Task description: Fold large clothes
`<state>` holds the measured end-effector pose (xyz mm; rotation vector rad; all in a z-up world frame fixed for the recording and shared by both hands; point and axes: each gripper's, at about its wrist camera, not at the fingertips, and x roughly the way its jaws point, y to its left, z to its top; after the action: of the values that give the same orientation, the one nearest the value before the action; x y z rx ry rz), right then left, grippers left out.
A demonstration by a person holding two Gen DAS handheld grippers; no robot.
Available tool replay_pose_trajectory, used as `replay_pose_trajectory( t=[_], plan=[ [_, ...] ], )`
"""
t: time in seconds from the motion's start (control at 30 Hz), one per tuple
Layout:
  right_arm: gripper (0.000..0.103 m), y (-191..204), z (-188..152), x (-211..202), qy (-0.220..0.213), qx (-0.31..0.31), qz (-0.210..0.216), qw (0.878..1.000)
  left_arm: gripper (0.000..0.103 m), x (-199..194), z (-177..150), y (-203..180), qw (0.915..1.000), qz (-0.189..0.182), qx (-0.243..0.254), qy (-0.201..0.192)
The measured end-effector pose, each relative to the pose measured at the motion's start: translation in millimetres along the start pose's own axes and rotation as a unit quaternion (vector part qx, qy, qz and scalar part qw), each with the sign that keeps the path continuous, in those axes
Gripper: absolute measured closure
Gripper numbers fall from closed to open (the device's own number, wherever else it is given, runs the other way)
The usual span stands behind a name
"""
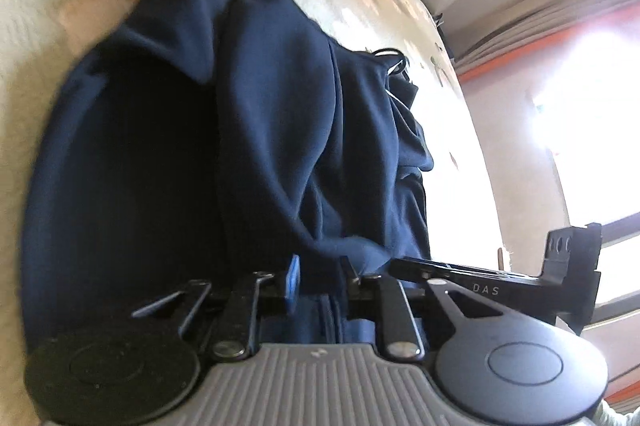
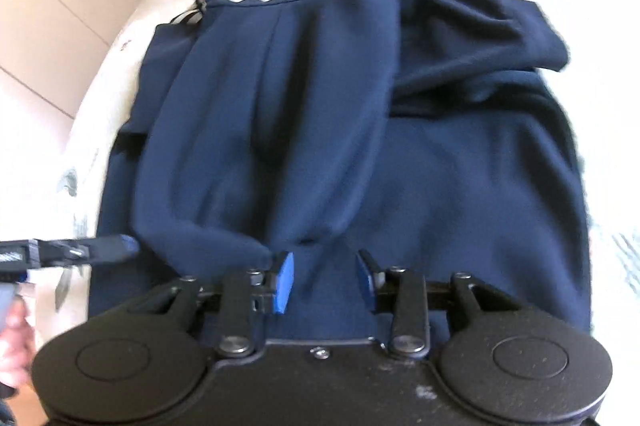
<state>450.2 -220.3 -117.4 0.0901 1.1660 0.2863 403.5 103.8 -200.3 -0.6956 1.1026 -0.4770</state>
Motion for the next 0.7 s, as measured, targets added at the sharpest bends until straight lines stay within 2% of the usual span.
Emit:
replay_pose_trajectory(
  t=[0.2, 0.23, 0.3, 0.33, 0.53, 0.7],
  plan=[
    [0.059, -24, -32, -29, 0.007, 0.009, -0.002, 1.0, 0.073, -31, -25, -10, 0.9987, 0.042, -0.019, -0.022],
    [0.055, -26, -37, -35, 0.007, 0.005, -0.007, 1.0, 0.069, -40, -29, -9, 0.998, 0.054, -0.024, -0.022],
    [0.039, -31, -46, -45, 0.006, -0.003, -0.025, 1.0, 0.065, -51, -41, -11, 0.9959, 0.083, -0.031, -0.019],
    [0.023, -34, -50, -51, 0.007, -0.004, -0.039, 0.999, 0.064, -57, -46, -11, 0.9948, 0.096, -0.029, -0.018],
    [0.022, -62, -75, -76, 0.031, -0.009, -0.073, 0.997, 0.057, -83, -75, -11, 0.9848, 0.173, -0.012, 0.009],
    [0.022, -86, -104, -80, 0.075, 0.015, -0.095, 0.993, 0.058, -98, -98, 8, 0.9775, 0.208, -0.013, 0.029]
  ],
)
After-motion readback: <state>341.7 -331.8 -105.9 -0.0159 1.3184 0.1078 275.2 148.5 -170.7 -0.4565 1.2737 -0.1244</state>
